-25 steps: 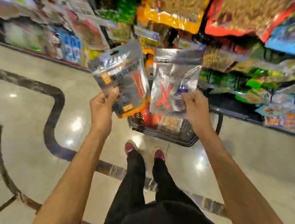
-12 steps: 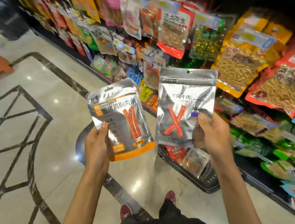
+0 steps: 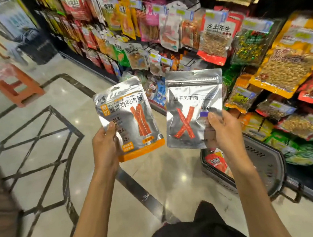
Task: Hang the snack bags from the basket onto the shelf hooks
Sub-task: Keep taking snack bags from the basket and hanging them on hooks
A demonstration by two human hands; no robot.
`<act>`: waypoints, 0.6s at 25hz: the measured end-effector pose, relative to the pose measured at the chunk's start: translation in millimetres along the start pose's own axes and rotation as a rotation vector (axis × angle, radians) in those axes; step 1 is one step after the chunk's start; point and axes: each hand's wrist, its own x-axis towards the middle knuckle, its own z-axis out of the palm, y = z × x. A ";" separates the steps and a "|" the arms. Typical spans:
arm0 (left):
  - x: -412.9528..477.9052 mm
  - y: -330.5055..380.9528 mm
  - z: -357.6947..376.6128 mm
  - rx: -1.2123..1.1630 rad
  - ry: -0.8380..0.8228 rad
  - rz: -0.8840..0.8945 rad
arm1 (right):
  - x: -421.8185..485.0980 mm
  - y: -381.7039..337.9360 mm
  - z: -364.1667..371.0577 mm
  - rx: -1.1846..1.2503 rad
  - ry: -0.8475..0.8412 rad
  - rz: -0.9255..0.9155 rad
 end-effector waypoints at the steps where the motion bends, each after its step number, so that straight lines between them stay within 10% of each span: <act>1: 8.1 7.9 5.2 -0.001 -0.028 0.009 | 2.8 -3.2 5.7 0.003 0.017 -0.007; 15: 207.6 84.6 170.9 0.005 -0.329 0.104 | 194.3 -73.8 24.1 0.036 0.275 -0.149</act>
